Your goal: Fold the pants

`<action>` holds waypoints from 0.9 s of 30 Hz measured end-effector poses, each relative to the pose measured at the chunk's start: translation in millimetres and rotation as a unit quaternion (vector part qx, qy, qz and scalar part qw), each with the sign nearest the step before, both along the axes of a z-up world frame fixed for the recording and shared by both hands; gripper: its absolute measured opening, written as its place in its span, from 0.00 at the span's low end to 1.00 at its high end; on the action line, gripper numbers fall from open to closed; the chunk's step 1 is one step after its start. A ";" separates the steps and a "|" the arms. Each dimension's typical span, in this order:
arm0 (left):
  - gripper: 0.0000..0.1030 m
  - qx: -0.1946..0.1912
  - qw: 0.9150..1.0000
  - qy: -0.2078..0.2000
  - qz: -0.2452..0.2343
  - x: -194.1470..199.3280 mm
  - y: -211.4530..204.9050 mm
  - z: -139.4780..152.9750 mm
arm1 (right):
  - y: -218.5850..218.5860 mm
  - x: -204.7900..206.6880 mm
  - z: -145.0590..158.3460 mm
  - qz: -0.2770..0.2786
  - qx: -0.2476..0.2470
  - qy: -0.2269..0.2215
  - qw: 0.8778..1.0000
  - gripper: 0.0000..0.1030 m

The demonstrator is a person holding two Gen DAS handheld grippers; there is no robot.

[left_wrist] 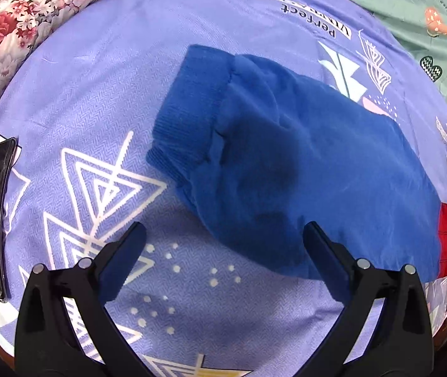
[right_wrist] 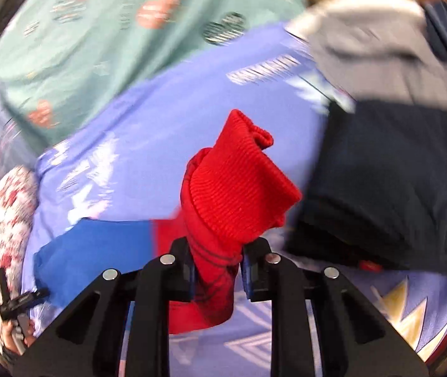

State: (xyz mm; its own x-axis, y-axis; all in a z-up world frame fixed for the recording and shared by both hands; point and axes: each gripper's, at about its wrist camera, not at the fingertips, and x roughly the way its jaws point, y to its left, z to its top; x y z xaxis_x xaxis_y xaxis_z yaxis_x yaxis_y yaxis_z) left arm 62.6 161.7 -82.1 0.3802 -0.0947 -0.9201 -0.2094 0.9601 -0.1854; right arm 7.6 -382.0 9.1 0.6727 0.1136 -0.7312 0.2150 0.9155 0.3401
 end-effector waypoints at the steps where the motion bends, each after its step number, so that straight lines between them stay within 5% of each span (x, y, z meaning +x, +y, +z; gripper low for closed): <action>1: 0.98 -0.004 1.000 -0.005 0.002 -2.0 1.7 2.0 | 15.3 5.5 7.9 0.019 -0.014 -0.004 1.000 0.21; 4: 0.98 -0.022 1.000 -0.014 0.005 -7.0 6.9 3.8 | 79.8 24.3 17.1 0.088 -0.051 -0.015 0.995 0.24; 10: 0.98 -0.027 1.000 -0.009 0.013 -9.2 11.2 1.6 | 216.0 73.3 -38.7 0.220 -0.105 0.054 0.968 0.25; 13: 0.98 -0.025 1.000 -0.014 0.008 -11.2 10.7 7.1 | 254.4 87.4 -68.2 0.261 -0.114 0.100 0.954 0.37; 14: 0.98 -0.019 1.000 -0.016 0.005 -11.7 9.9 8.9 | 264.1 89.6 -78.2 0.259 -0.134 0.113 0.950 0.52; 16: 0.98 -0.008 1.000 -0.021 0.001 -12.2 9.6 12.8 | 266.4 86.5 -82.4 0.272 -0.115 0.111 0.949 0.67; 23: 0.98 -0.016 0.999 -0.032 -0.004 -8.4 3.6 23.8 | 214.7 73.0 -42.8 0.295 0.059 0.072 0.951 0.68; 27: 0.98 -0.017 0.999 -0.043 -0.021 -4.9 -12.7 33.1 | 167.7 67.2 -19.0 0.214 -0.011 0.017 0.977 0.62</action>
